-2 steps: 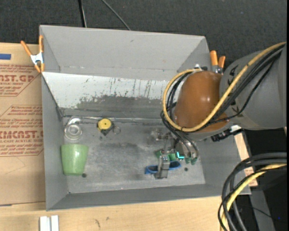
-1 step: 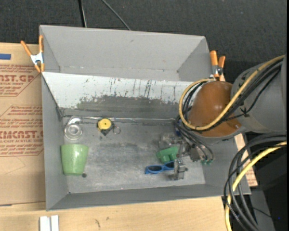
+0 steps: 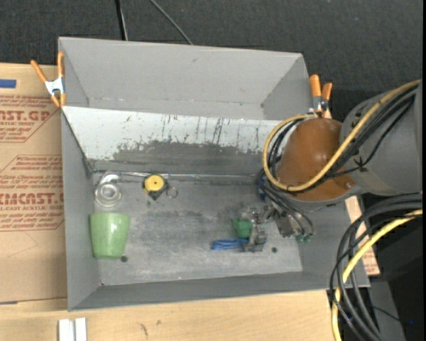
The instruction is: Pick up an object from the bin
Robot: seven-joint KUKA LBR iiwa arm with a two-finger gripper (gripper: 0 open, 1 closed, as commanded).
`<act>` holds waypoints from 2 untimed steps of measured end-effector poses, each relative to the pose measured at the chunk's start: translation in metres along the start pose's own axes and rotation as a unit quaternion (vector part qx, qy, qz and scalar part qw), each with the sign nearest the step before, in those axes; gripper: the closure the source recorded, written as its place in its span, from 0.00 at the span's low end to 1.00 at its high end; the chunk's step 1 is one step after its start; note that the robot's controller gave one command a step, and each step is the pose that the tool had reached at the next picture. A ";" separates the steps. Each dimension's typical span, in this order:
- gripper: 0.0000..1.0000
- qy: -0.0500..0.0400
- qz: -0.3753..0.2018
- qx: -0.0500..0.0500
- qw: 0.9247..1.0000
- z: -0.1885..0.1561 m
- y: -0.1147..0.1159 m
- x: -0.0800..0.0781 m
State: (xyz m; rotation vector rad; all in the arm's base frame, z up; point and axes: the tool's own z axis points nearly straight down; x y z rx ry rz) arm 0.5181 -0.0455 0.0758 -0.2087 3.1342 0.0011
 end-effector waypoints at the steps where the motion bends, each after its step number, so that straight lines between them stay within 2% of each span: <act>1: 1.00 -0.004 0.009 0.001 1.000 -0.102 0.005 -0.005; 2: 1.00 -0.006 -0.006 0.002 1.000 -0.209 -0.008 -0.022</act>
Offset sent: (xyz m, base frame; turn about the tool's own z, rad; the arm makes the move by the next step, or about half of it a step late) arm 0.0019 0.0055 0.0983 0.0181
